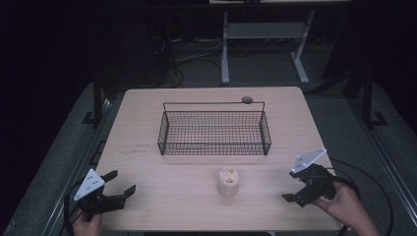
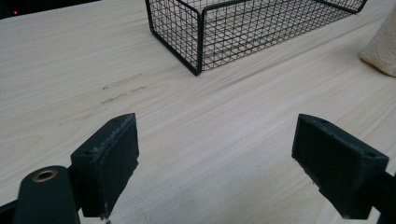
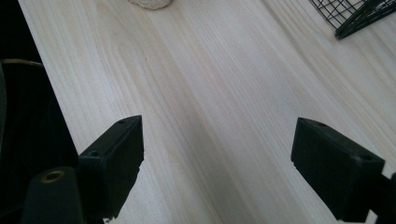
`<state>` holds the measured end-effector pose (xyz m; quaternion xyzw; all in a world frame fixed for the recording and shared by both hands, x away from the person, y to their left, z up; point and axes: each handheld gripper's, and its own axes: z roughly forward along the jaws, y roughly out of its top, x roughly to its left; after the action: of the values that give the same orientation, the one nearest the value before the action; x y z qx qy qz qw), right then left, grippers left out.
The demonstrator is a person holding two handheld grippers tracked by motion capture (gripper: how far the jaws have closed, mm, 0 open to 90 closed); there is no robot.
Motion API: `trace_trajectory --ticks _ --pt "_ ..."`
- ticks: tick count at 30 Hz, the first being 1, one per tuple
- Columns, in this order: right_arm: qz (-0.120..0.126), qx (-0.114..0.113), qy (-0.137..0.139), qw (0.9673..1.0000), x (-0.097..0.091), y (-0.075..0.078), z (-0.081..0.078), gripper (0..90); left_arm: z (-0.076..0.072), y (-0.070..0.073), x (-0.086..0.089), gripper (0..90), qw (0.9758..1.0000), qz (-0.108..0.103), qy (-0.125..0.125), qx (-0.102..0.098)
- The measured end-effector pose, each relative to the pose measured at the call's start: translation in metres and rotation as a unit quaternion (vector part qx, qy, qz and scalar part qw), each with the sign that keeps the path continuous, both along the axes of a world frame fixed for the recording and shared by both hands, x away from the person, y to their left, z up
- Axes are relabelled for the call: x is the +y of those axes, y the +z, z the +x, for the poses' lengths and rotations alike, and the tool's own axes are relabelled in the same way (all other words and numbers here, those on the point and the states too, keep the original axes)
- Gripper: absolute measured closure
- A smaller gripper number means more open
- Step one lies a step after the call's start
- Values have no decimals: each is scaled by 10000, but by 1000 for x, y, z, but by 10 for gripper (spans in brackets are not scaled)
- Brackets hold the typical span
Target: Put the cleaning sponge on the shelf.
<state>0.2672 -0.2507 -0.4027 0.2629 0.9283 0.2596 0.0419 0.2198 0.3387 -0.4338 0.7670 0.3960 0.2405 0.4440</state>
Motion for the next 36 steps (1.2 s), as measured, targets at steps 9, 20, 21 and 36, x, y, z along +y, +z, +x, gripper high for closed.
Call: trace_trajectory --ticks 9,20,21,36 --pt "-114 62 205 9997 10 3 8 165 -1 0 -1 140 10000 36 -30 20" --pt "-233 44 459 9987 35 18 17 154 -2 0 0 139 10000 9 -31 10" --pt "-233 44 459 9987 35 18 17 154 -2 0 0 139 10000 9 -31 10" --pt "-285 112 707 9970 61 28 27 159 -1 1 0 139 10000 5 -47 6"
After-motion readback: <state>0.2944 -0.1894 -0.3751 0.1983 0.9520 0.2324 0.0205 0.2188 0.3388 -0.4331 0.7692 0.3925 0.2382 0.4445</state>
